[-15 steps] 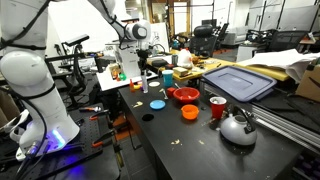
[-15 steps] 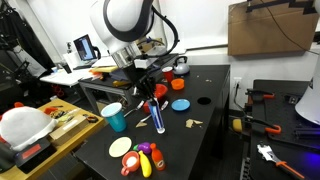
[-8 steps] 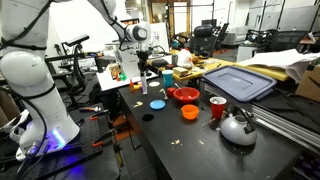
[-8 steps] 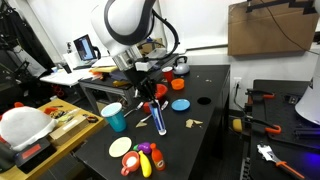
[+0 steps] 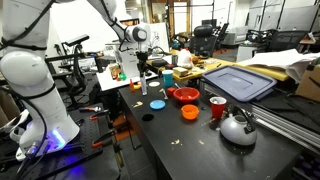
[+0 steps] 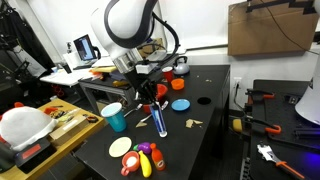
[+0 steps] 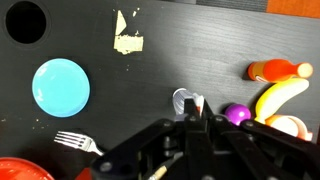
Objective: Move the tube of toothpaste to the left
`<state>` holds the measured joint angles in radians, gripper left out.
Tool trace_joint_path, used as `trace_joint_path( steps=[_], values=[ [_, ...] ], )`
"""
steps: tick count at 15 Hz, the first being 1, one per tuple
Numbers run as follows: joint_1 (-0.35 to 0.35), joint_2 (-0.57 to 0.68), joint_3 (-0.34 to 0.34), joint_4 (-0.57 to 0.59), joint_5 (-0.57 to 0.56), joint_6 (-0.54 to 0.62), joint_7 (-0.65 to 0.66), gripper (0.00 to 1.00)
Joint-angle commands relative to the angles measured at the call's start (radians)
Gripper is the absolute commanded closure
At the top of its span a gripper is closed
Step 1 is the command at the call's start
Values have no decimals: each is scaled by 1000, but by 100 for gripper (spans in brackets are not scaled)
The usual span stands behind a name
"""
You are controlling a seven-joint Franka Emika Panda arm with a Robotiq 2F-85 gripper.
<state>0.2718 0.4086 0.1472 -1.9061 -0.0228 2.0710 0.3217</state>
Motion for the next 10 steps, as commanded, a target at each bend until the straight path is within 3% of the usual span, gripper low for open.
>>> trace_joint_path(
  steps=[1,8,10],
  values=[
    [12,-2,-9,4,-6,6,33,63],
    [0,-32,-15,-13,1,9,18,11],
    [-11,-47,-12,-14,21,2,4,0]
  ],
)
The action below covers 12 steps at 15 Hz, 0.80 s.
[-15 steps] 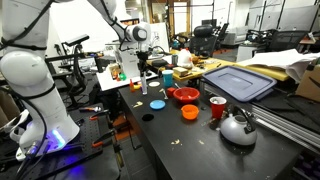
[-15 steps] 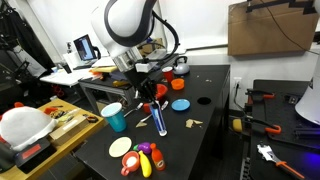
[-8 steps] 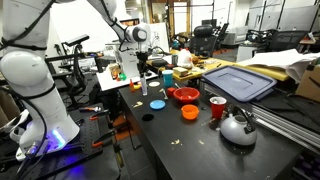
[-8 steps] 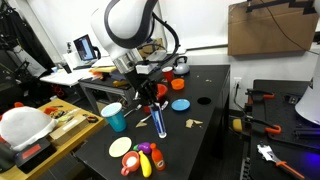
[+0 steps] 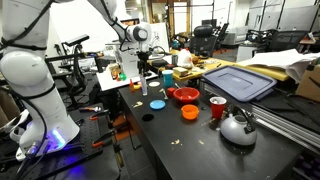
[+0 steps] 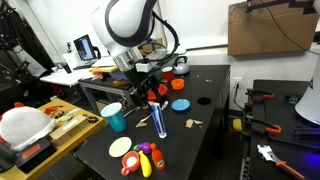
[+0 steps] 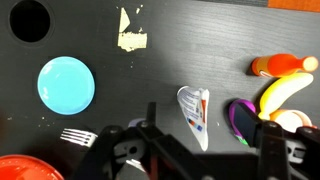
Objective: Move the tube of toothpaste to the left
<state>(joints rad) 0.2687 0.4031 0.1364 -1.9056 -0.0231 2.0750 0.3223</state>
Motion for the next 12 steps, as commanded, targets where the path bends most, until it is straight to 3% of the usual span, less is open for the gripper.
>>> trace_joint_path(
  steps=[1,12],
  values=[
    [-15,-53,2,-16,35,-4,-4,0],
    [-99,-173,-7,-14,202,7,-50,0]
  ],
)
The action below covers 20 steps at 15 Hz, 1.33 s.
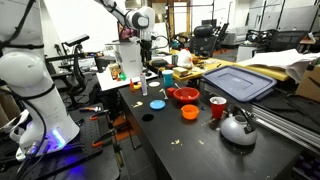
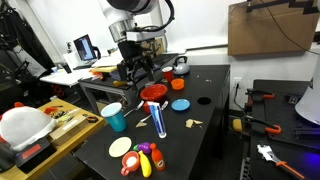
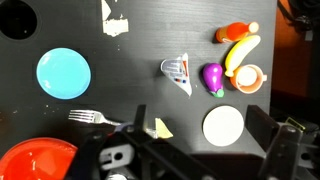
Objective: Move the tube of toothpaste to the left
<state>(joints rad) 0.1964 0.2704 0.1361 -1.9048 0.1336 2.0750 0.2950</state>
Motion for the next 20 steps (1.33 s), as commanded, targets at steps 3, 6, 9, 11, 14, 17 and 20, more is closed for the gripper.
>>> trace_joint_path(
  steps=[3,6,9,11,14,17,20],
  values=[
    [-60,-52,-23,-6,69,11,-20,0],
    [-82,-52,-47,-4,59,28,-7,0],
    [-98,-50,-70,-8,44,54,5,0],
    [-105,-48,-83,-8,37,69,11,0],
    [-111,-48,-100,-13,27,89,20,0],
    [-114,-48,-113,-23,12,106,26,0],
    [-117,-49,-123,-39,-6,116,32,0]
  ],
)
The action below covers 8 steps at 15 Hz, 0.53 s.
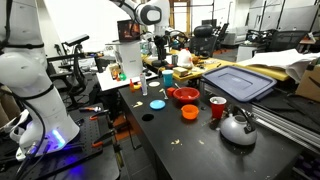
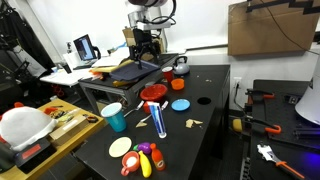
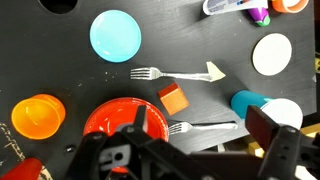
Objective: Move the tube of toothpaste to the left
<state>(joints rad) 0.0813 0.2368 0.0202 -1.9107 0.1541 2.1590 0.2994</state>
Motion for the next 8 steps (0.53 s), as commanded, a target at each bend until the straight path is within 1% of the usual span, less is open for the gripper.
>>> trace_joint_path(
  steps=[1,8],
  values=[
    [-2,-14,-11,-38,-34,34,32,0],
    [-17,-4,-38,-95,-60,48,60,0]
  ],
)
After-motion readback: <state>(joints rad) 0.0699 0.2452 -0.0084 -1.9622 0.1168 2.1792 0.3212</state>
